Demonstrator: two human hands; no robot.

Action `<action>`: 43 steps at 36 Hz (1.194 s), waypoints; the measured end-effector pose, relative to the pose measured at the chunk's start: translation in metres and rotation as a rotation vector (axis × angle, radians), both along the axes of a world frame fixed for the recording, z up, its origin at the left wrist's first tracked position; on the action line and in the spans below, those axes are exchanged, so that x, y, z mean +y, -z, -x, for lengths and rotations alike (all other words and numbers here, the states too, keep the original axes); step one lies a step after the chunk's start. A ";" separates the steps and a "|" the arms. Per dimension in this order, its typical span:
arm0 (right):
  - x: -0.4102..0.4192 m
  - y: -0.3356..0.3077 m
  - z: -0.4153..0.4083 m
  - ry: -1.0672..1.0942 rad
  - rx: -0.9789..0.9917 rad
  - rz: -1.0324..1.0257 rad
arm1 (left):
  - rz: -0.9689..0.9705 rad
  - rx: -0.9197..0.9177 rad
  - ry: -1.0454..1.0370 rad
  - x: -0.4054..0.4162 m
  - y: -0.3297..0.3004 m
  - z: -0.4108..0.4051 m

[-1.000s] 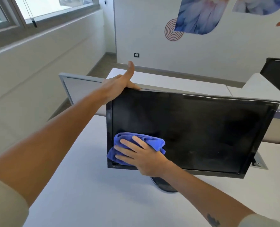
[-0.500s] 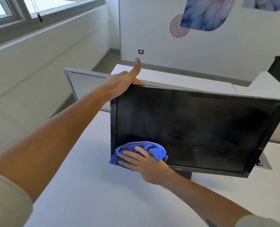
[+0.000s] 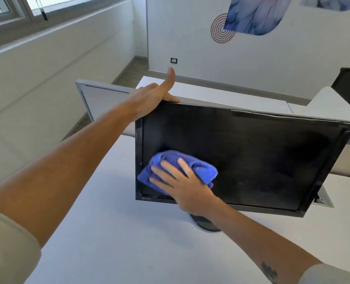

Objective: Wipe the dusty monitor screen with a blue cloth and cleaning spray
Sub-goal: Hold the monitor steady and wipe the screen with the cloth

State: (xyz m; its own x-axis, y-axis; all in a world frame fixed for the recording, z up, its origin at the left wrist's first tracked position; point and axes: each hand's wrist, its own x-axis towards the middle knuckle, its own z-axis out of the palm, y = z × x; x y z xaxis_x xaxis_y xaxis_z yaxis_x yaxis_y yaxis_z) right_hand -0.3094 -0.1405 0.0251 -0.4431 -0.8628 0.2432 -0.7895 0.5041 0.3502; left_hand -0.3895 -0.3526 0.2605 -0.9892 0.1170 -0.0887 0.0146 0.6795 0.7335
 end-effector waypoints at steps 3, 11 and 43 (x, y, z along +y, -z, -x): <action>0.025 0.019 -0.009 -0.093 -0.054 -0.164 | 0.004 -0.007 0.007 -0.001 0.000 -0.002; 0.052 -0.081 0.048 0.239 0.210 0.201 | 0.036 0.030 -0.018 0.005 -0.002 0.000; 0.170 0.021 -0.017 -0.002 -0.035 -0.273 | 0.013 0.036 -0.006 0.000 0.007 0.004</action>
State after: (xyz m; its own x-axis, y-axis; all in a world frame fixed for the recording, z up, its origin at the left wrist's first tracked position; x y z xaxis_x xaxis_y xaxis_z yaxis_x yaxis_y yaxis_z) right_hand -0.2927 0.0292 0.0037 -0.4453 -0.8952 -0.0142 -0.8044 0.3930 0.4455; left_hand -0.3936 -0.3524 0.2539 -0.9924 0.1105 -0.0547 0.0368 0.6889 0.7239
